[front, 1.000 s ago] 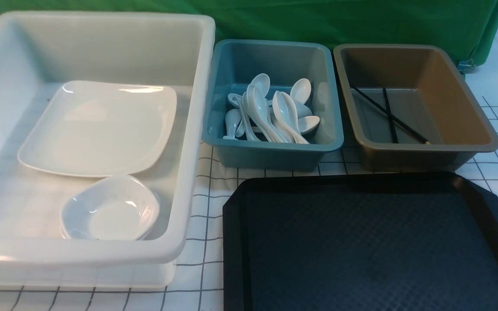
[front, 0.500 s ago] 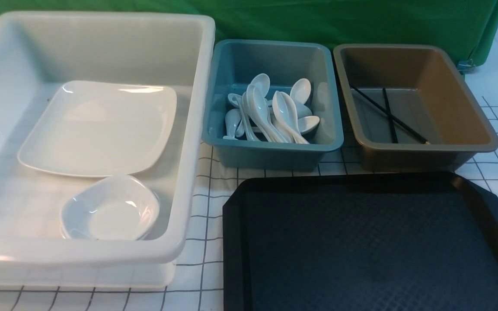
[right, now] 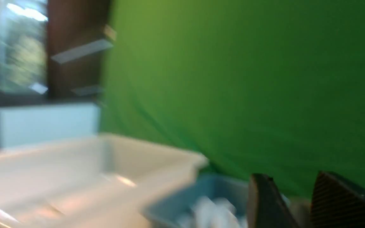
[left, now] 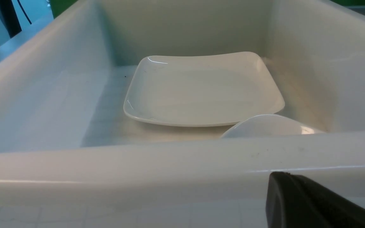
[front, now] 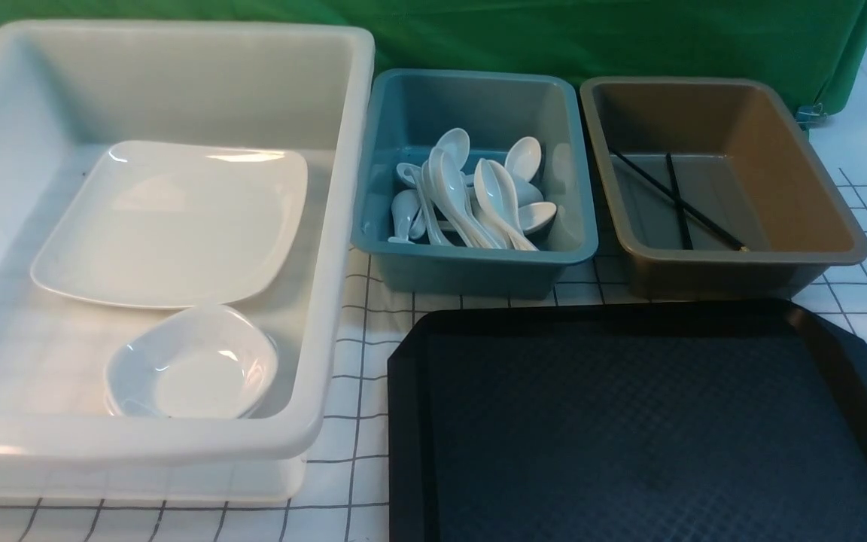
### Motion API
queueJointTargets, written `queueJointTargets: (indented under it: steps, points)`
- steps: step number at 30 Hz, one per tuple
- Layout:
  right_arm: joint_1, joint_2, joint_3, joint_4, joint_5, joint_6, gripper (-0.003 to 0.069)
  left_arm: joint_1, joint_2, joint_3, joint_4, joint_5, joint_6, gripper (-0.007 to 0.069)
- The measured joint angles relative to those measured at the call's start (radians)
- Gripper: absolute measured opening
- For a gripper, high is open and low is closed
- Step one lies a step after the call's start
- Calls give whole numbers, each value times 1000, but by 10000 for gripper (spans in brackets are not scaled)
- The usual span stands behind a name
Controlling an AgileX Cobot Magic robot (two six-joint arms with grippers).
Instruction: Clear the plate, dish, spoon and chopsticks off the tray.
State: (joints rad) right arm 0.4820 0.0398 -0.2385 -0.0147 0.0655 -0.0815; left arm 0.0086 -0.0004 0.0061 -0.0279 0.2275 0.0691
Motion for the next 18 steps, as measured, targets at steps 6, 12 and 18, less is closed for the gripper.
queueJointTargets:
  steps: [6,12,18]
  points:
    - [-350,-22,215,0,36,0,239,0,0,0,0,-2,0,17]
    - [-447,-38,249,4,174,-26,239,0,0,0,3,-6,0,19]
    - [-451,-38,249,5,178,-27,239,0,0,0,4,-6,0,20]
